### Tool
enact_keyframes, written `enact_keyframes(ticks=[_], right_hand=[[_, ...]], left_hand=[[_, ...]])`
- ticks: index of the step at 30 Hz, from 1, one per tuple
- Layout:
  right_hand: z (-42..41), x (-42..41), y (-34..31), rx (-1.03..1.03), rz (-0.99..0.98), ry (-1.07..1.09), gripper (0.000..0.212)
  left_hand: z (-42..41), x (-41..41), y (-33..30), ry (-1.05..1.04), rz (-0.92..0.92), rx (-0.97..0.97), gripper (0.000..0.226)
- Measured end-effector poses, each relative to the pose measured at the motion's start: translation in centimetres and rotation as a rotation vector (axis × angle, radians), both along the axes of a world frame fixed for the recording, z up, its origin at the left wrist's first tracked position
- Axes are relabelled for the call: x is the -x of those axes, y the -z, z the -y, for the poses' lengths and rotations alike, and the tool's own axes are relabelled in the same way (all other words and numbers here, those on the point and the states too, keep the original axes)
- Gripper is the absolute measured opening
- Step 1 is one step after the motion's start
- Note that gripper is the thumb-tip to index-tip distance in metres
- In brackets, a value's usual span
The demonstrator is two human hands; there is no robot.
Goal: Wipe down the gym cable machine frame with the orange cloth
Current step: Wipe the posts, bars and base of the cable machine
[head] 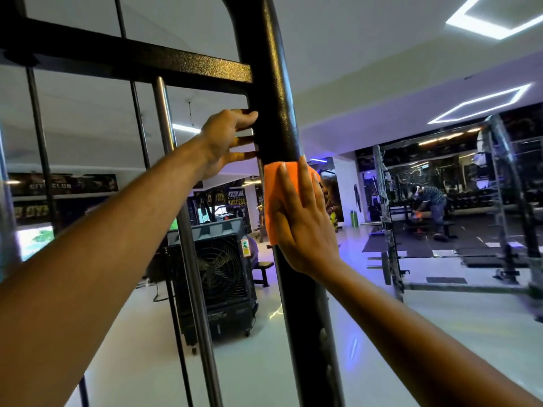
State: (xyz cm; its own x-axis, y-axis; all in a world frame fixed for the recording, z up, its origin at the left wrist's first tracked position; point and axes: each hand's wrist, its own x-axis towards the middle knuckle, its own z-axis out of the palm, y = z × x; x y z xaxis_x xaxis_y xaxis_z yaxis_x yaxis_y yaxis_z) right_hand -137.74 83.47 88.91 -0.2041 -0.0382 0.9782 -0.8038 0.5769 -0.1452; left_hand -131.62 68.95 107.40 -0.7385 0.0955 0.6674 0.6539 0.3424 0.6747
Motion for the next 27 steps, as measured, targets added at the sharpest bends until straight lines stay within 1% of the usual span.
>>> enact_keyframes(ticks=[2,4,5,6,9,10,12,14,15,17,18,21,25,27], right_hand=[[0.1,0.0,-2.4,-0.007,0.004,0.021,0.071],[0.1,0.1,-4.2,-0.012,0.011,0.035,0.072],[0.1,0.1,-4.5,-0.011,0.01,0.037,0.072],[0.1,0.0,-4.3,-0.005,-0.001,0.038,0.072],[0.3,-0.4,-0.5,0.015,-0.017,0.021,0.069],[0.3,-0.5,0.9,0.008,-0.013,0.013,0.069],[0.2,-0.2,1.9,-0.014,0.003,0.012,0.07],[0.1,0.1,0.3,-0.034,-0.003,0.049,0.071],[0.1,0.2,-0.9,-0.051,-0.028,0.09,0.072],[-0.1,0.5,-2.7,-0.074,-0.084,0.166,0.072],[-0.2,0.6,-2.9,-0.077,-0.096,0.159,0.071],[-0.3,0.3,-0.4,-0.042,-0.063,0.054,0.069],[-0.3,-0.2,5.5,-0.062,-0.005,0.022,0.071],[-0.8,0.0,4.9,-0.08,-0.016,0.022,0.071]], left_hand=[[-0.2,-0.1,0.0,-0.012,-0.002,-0.002,0.031],[-0.3,-0.1,0.2,-0.032,-0.012,-0.006,0.02],[-0.3,0.1,0.3,-0.048,-0.022,-0.007,0.014],[-0.3,0.2,0.4,-0.052,-0.03,-0.014,0.014],[0.0,0.7,0.6,-0.017,-0.045,-0.038,0.038],[0.2,0.9,0.6,-0.012,-0.053,-0.037,0.041],[0.3,1.0,0.4,-0.014,-0.062,-0.038,0.032],[0.2,1.0,0.3,-0.013,-0.06,-0.042,0.027],[0.2,1.0,0.3,-0.01,-0.057,-0.043,0.028],[0.0,1.2,0.4,-0.01,-0.049,-0.043,0.039],[0.0,1.4,0.5,-0.015,-0.049,-0.046,0.044],[-0.1,1.7,1.0,-0.01,-0.04,-0.053,0.049],[0.2,1.4,2.2,-0.032,-0.012,-0.047,0.05],[0.1,1.2,3.2,-0.05,0.011,-0.034,0.049]])
